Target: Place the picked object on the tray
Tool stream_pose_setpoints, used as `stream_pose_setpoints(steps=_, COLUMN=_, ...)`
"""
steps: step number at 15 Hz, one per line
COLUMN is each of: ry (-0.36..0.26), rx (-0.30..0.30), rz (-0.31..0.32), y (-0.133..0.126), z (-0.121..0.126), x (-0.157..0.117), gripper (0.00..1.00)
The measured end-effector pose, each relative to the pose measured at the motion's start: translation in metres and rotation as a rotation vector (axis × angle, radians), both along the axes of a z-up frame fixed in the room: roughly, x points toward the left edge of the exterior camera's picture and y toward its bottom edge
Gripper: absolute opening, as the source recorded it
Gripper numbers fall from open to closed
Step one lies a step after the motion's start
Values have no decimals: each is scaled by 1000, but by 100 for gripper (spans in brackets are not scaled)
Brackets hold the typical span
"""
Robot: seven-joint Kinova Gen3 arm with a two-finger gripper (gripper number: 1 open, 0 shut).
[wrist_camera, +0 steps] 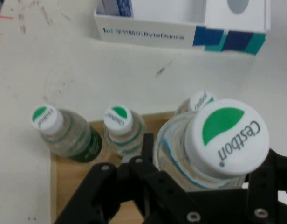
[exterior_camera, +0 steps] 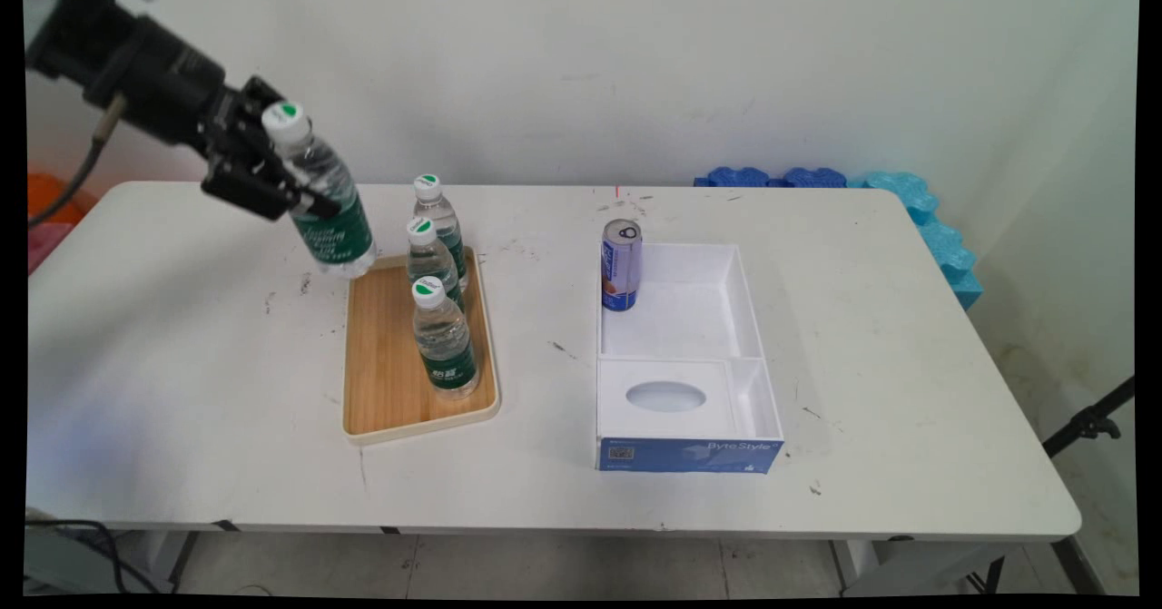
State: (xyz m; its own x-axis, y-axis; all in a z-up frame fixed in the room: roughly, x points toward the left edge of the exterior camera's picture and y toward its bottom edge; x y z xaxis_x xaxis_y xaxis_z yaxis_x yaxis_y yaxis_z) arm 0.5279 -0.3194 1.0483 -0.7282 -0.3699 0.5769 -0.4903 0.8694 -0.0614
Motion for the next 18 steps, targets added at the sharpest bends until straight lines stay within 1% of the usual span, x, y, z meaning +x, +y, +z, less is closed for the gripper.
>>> stream_pose_setpoints(steps=2, ry=-11, rx=-2, rz=-10, y=2, z=-16, x=5, gripper=0)
stream_pose_setpoints(steps=5, ry=-30, rx=-11, rz=-25, y=3, z=-53, x=12, gripper=0)
stream_pose_setpoints(steps=10, ry=-44, rx=-16, rz=-83, y=-4, z=-104, x=6, gripper=0)
stream_pose_setpoints(steps=14, ry=-44, rx=2, rz=-92, y=-12, z=-141, x=0, gripper=0)
stream_pose_setpoints(steps=18, ry=-41, rx=8, rz=-94, y=-20, z=-169, x=-2, gripper=0)
